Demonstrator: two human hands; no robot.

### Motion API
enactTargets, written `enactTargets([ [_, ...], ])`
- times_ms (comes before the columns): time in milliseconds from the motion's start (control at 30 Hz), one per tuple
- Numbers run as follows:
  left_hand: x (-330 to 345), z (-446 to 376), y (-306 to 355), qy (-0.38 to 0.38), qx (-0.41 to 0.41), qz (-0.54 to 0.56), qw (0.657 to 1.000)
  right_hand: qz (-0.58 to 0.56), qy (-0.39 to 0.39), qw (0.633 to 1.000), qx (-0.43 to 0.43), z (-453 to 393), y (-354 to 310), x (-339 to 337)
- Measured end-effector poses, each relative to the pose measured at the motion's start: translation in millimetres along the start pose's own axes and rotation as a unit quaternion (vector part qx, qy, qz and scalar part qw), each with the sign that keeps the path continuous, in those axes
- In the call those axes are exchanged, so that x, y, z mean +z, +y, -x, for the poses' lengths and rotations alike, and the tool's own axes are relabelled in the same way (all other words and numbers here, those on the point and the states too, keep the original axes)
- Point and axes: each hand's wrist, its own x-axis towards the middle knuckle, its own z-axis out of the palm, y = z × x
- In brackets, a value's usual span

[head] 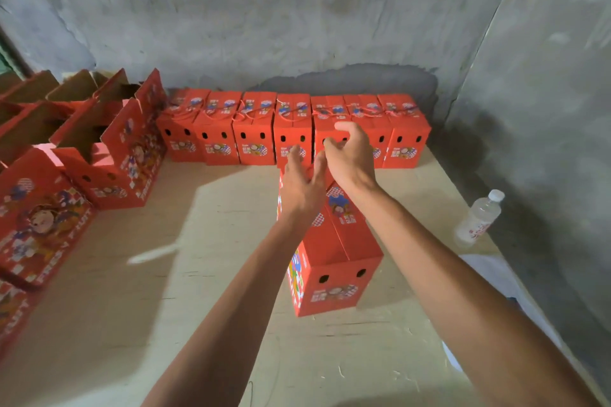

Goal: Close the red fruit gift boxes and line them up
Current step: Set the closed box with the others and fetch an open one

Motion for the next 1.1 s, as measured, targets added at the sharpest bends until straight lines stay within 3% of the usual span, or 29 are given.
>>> enactTargets([
  [233, 68, -42, 1, -0.064, -0.007, -0.053, 0.997, -0.021, 0.053, 0.998, -0.019, -70, 19, -30],
  [333, 99, -61, -2, -0.050, -0.008, -0.049, 0.998, -0.013, 0.073, 0.997, -0.006, -104, 39, -50],
  [700, 229, -120, -39, -0.137, -0.087, -0.045, 0.986, 0.027, 0.118, 0.992, 0.043, -228, 134, -108],
  [933, 299, -170, -60, -0.205, -0.076, -0.037, 0.975, 0.025, 0.162, 0.986, 0.027, -283, 188, -126],
  [1100, 330, -202, -79, -0.233, -0.048, -0.067, 0.969, 0.031, 0.153, 0.988, 0.021, -309, 216, -125],
])
